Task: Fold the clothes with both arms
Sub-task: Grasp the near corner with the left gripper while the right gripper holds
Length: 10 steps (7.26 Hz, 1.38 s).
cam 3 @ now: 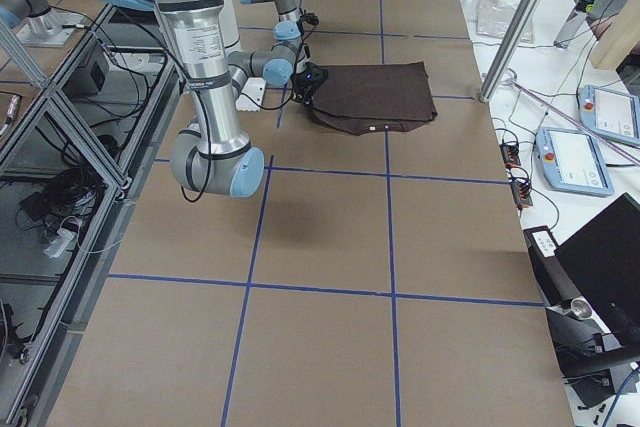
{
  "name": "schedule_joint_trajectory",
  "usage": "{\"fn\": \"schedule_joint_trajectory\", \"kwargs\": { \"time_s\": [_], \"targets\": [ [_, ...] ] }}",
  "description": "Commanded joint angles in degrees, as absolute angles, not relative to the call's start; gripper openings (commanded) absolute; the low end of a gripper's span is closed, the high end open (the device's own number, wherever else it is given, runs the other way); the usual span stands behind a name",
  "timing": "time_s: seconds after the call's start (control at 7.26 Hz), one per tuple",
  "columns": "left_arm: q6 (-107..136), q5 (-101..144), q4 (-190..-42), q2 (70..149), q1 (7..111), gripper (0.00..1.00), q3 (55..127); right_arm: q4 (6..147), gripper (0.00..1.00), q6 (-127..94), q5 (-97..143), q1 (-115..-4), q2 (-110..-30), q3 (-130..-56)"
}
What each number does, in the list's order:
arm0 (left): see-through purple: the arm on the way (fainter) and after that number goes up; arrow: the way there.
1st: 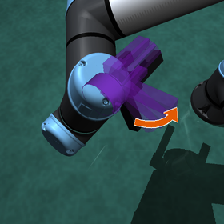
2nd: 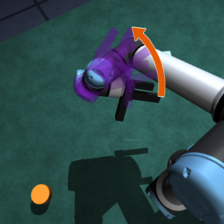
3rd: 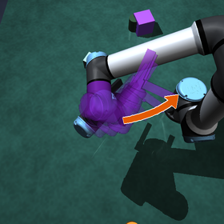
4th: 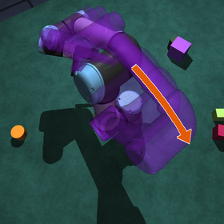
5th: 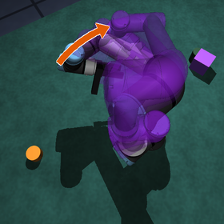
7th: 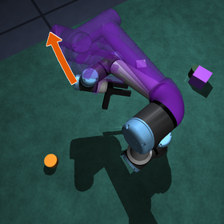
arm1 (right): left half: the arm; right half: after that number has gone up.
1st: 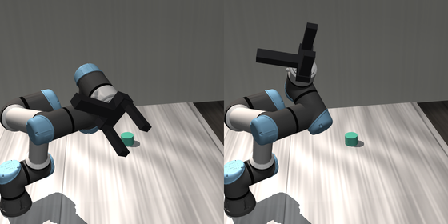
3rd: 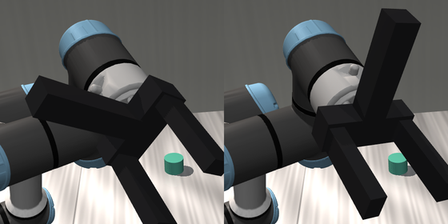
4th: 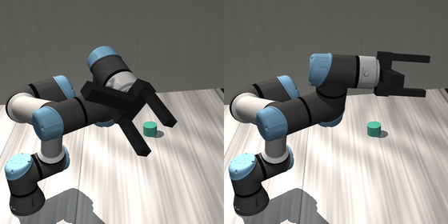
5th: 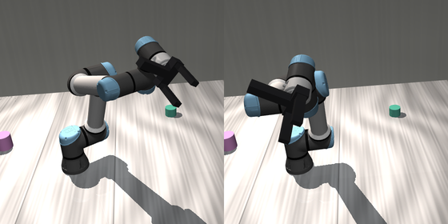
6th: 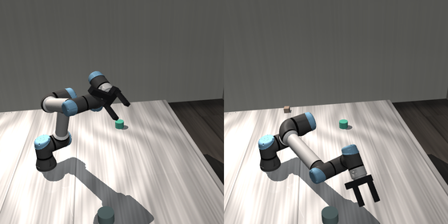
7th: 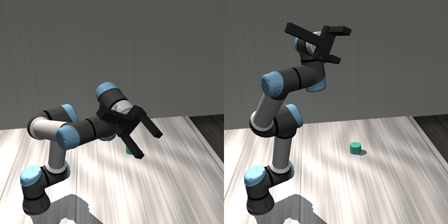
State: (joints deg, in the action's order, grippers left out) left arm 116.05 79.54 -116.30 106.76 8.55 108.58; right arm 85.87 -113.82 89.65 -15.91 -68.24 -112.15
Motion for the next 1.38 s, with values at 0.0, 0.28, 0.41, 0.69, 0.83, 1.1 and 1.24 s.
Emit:
{"fn": "schedule_joint_trajectory", "kwargs": {
  "time_s": [0.0, 0.28, 0.41, 0.69, 0.83, 1.1, 1.24],
  "targets": [
    [115.8, 79.5, -116.3, 107.1, 8.4, 0.59, 108.1, 85.9, 0.0, -113.8, 89.6, -15.9, -68.3, -112.1],
    [115.2, 79.5, -116.3, 107.1, 8.8, 0.59, 107.4, 85.9, 0.0, -113.8, 89.6, -15.9, -68.3, -112.1],
    [115.2, 79.5, -116.3, 107.1, 8.9, 0.56, 107.4, 85.9, 0.0, -113.8, 89.6, -15.9, -68.3, -112.2],
    [115.2, 79.5, -116.3, 107.4, 9.1, 0.02, 107.4, 85.9, 0.0, -113.8, 89.6, -16.0, -68.3, -112.2],
    [115.2, 79.5, -116.3, 107.4, 9.1, 0.0, 107.4, 85.9, 0.0, -113.8, 89.6, -16.1, -68.3, -112.2],
    [115.1, 79.5, -116.3, 107.4, 11.0, 0.0, 108.2, 85.9, 0.0, -113.8, 89.6, -16.0, -68.7, -112.1],
    [115.0, 79.5, -116.3, 107.4, 11.6, 0.0, 108.5, 85.9, 0.0, -113.8, 89.6, -16.1, -68.7, -112.2]
  ]
}}
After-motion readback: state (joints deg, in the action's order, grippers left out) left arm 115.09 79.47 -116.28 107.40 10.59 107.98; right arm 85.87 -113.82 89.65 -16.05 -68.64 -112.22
